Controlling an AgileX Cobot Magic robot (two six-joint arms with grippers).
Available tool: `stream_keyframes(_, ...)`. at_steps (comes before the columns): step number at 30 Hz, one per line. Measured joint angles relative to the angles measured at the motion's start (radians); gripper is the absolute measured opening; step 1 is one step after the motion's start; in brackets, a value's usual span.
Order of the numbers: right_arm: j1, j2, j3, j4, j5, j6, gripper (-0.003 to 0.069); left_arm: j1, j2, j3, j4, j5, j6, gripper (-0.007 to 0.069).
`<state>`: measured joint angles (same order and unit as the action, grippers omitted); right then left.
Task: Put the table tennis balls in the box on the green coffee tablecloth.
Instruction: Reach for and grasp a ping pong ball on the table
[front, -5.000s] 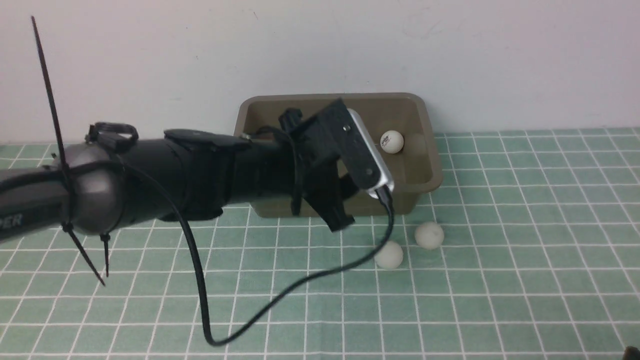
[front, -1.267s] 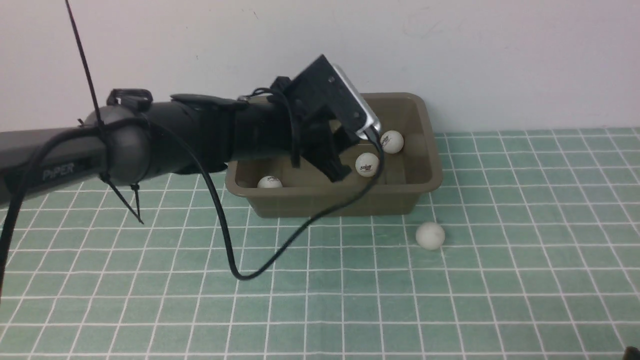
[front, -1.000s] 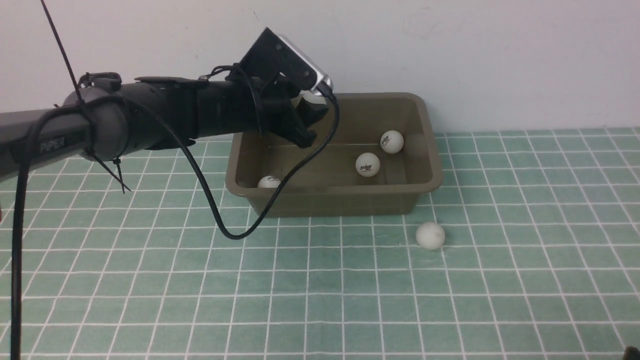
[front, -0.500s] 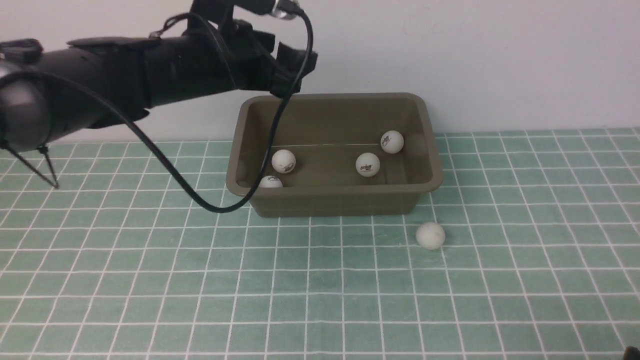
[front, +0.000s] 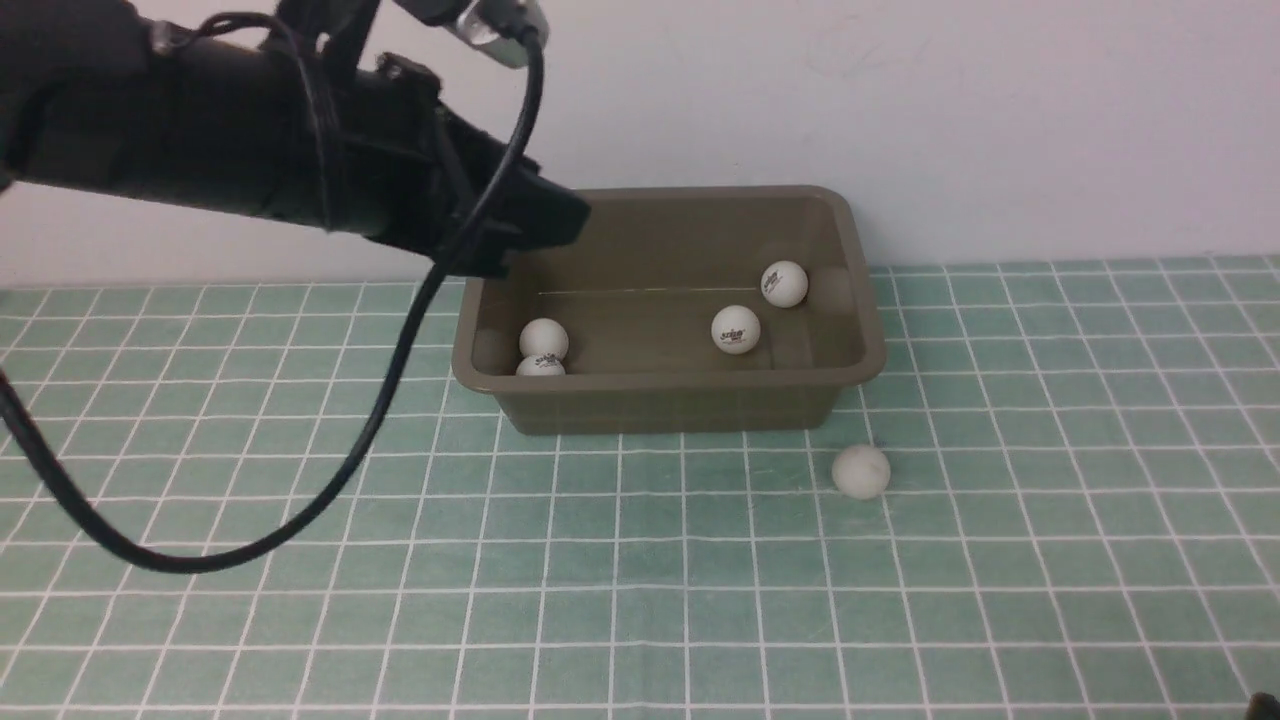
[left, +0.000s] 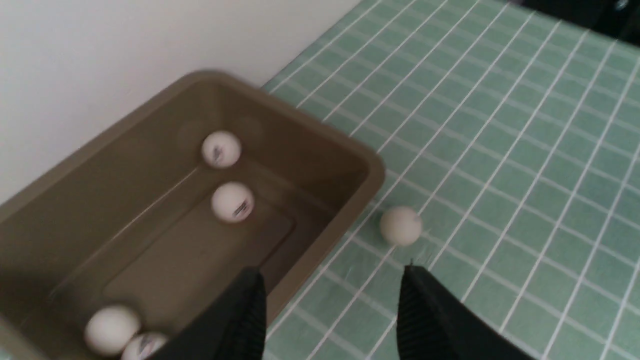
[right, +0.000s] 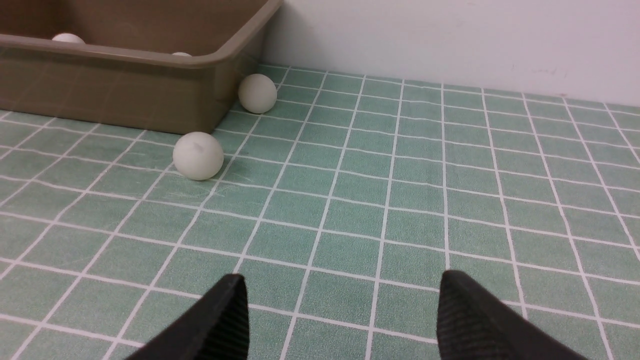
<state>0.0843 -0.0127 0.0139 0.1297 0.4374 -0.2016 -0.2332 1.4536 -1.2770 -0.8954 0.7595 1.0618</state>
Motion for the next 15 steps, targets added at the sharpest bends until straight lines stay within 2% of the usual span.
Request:
stream_keyframes(1,0.000,0.000,0.000,0.000,0.000,0.000,0.0462,0.015,-0.026,0.000,0.112,0.009,-0.102,0.0307)
stream_keyframes(2,0.000,0.000,0.000,0.000,0.000,0.000,0.0462,0.019,-0.032,0.000,0.140,0.010,-0.128,0.0301)
stream_keyframes(5,0.000,0.000,0.000,0.000,0.000,0.000,0.0462,0.065,-0.079,0.000,0.378,0.069,-0.318,0.0251)
stream_keyframes(7,0.000,0.000,0.000,0.000,0.000,0.000,0.0462,0.090,-0.099,0.000,0.471,0.115,-0.392,0.0230)
stream_keyframes(11,0.000,0.000,0.000,0.000,0.000,0.000,0.0462,0.122,-0.141,0.002,0.594,0.197,-0.438,0.0206)
stream_keyframes(15,0.000,0.000,0.000,0.000,0.000,0.000,0.0462,0.138,-0.184,0.002,0.616,0.206,-0.446,0.0205)
